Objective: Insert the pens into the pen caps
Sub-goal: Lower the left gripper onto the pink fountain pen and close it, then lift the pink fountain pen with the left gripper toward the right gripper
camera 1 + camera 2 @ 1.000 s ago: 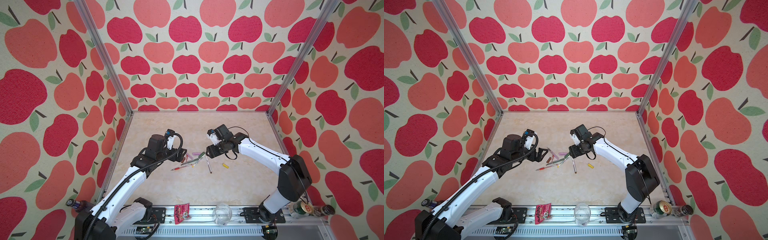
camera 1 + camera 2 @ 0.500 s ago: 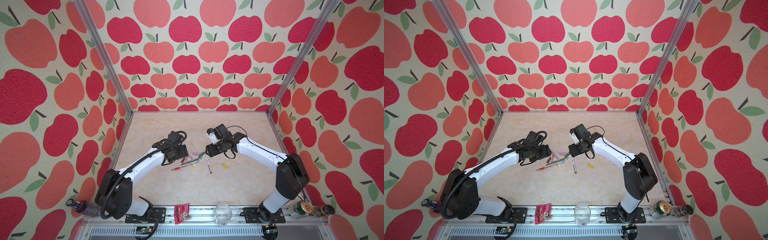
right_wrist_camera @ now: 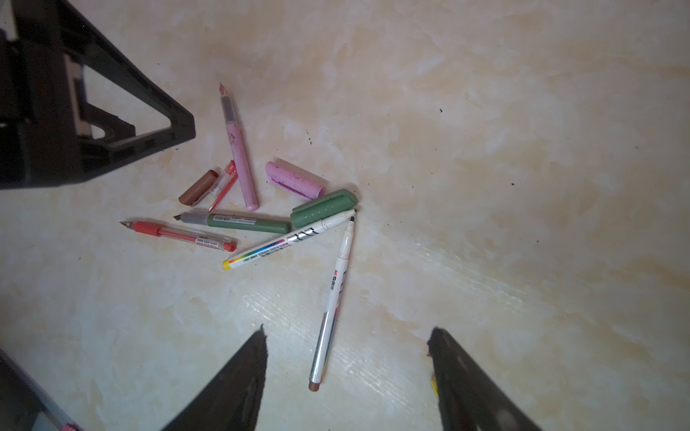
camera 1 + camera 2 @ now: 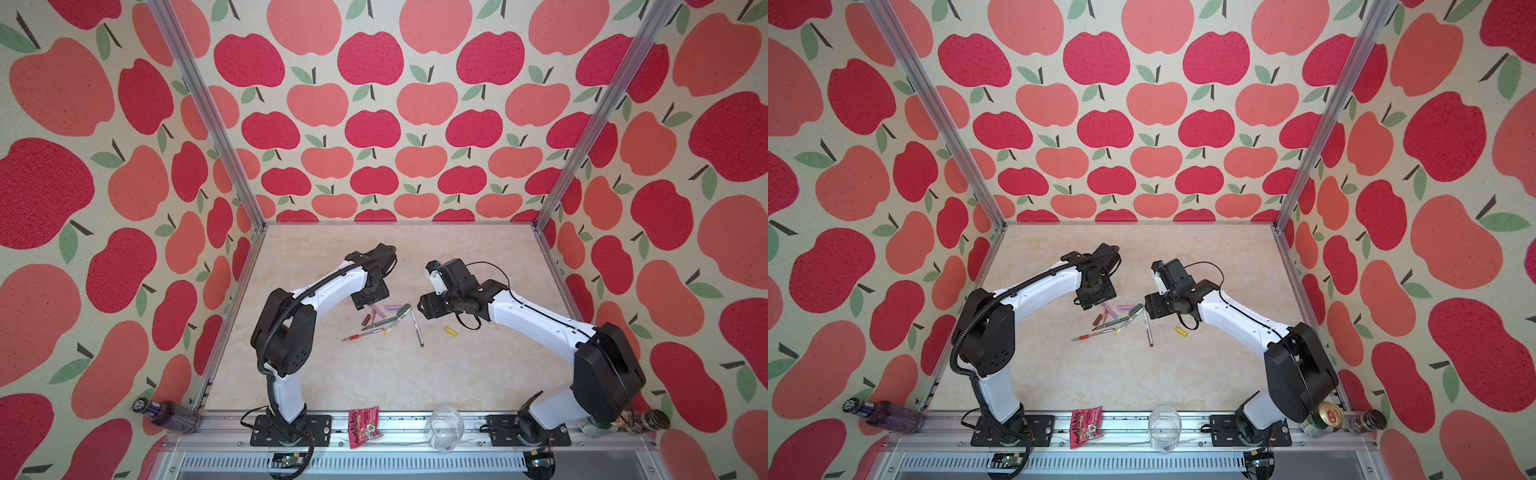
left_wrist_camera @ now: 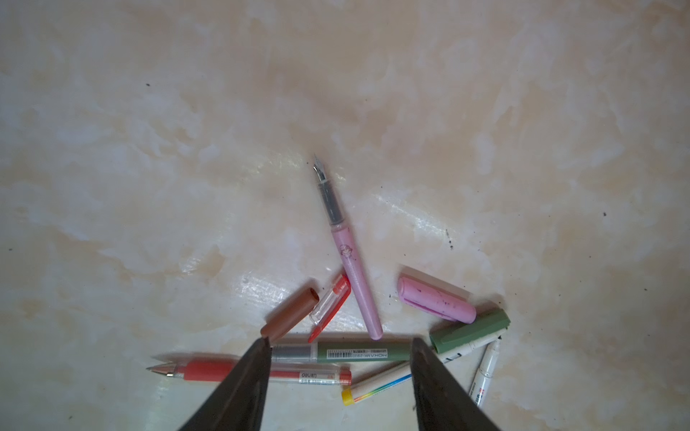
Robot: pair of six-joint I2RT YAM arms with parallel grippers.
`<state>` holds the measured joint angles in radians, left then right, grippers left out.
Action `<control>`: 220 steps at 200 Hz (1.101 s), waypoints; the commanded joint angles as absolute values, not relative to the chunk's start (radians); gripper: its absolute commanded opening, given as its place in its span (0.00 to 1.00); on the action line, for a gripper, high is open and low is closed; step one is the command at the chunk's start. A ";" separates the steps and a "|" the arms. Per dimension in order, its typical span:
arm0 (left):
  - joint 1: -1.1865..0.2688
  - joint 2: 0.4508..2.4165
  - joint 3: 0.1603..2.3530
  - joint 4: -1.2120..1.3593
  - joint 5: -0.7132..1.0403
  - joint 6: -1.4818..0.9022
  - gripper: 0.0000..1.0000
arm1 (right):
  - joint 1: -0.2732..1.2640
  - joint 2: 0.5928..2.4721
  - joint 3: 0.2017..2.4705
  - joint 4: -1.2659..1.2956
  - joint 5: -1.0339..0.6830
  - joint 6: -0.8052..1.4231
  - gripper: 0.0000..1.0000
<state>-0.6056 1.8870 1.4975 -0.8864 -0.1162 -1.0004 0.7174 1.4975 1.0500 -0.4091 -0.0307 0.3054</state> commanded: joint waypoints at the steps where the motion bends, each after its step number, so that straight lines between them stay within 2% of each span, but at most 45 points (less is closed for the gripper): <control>1: -0.611 1.952 1.562 -0.982 -0.160 -1.081 0.59 | 0.709 1.463 1.022 -0.362 -0.028 0.334 0.72; 16: -0.613 1.985 1.585 -1.001 -0.166 -1.121 0.54 | 0.706 1.460 1.020 -0.363 -0.026 0.330 0.72; 58: -0.618 2.036 1.590 -1.000 -0.166 -1.205 0.52 | 0.685 1.437 1.007 -0.384 -0.012 0.331 0.72; 98: -0.617 2.084 1.600 -0.974 -0.135 -1.226 0.50 | 0.667 1.414 0.975 -0.373 -0.018 0.341 0.72; 138: -0.599 2.109 1.593 -0.935 -0.112 -1.239 0.42 | 0.663 1.411 0.965 -0.371 -0.028 0.347 0.72; 220: -0.576 2.143 1.594 -0.910 -0.106 -1.241 0.33 | 0.662 1.407 0.948 -0.370 -0.037 0.359 0.72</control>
